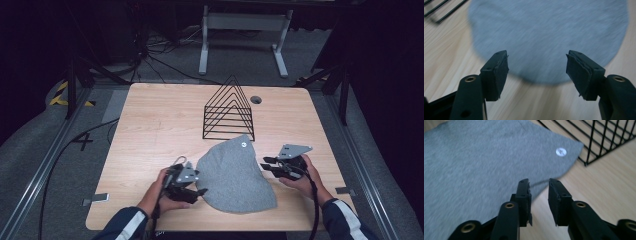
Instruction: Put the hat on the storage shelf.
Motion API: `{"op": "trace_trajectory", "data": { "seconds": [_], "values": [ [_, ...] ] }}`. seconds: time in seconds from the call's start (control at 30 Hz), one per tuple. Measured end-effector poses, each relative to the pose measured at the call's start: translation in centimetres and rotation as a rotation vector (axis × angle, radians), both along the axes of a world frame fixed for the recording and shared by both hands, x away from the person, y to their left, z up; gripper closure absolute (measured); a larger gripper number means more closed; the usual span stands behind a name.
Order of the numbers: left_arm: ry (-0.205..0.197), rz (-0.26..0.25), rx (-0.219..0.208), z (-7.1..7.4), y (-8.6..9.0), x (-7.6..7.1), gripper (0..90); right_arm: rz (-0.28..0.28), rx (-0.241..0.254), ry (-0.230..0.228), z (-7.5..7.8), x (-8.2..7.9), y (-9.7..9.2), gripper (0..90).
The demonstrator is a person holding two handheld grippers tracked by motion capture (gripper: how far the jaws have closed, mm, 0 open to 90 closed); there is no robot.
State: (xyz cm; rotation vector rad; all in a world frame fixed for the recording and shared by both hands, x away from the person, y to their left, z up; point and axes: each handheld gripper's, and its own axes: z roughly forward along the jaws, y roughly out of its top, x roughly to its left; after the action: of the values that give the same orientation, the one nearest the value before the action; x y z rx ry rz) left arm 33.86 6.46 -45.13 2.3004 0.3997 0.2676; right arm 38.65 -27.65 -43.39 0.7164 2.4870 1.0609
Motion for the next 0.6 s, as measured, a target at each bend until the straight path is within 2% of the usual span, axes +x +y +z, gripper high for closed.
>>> {"op": "trace_trajectory", "data": {
  "seconds": [0.03,0.07,0.1,0.17,0.27,0.33,0.37,0.4,0.5,0.6],
  "values": [
    [-0.008,-0.042,0.001,0.0,-1.4,-0.2,37.3,0.003,-0.002,0.001,-0.1,0.4,0.4,74.3],
    [-0.008,-0.042,0.001,0.0,-1.4,-0.2,39.1,0.003,-0.002,0.001,-0.1,0.4,0.4,74.3],
    [0.007,-0.080,0.004,-0.1,-3.3,-0.4,39.9,0.013,-0.010,-0.003,-0.4,1.3,1.6,76.4],
    [0.005,-0.127,0.021,-0.6,-5.3,-0.7,43.5,0.019,-0.003,0.001,-0.8,2.0,2.3,78.1],
    [-0.003,-0.147,0.041,-1.1,-6.7,-0.9,44.2,0.020,-0.008,-0.004,-1.2,2.6,2.9,79.0],
    [0.011,-0.173,0.038,-1.6,-7.5,-0.9,46.9,0.015,-0.023,-0.004,-1.6,3.1,3.5,79.8],
    [0.032,-0.165,0.025,-1.7,-7.6,-1.0,47.6,0.015,-0.027,0.001,-1.8,3.2,3.6,80.4],
    [0.036,-0.172,0.015,-1.8,-7.6,-0.9,49.0,0.016,-0.035,0.011,-2.1,3.4,3.7,81.2],
    [0.046,-0.174,0.033,-1.6,-6.9,-0.6,49.5,0.014,-0.053,0.024,-2.5,3.4,3.7,82.0],
    [0.061,-0.156,0.045,-1.5,-5.8,-0.6,49.5,0.018,-0.042,0.041,-2.5,3.3,3.5,82.1]
  ]
}}
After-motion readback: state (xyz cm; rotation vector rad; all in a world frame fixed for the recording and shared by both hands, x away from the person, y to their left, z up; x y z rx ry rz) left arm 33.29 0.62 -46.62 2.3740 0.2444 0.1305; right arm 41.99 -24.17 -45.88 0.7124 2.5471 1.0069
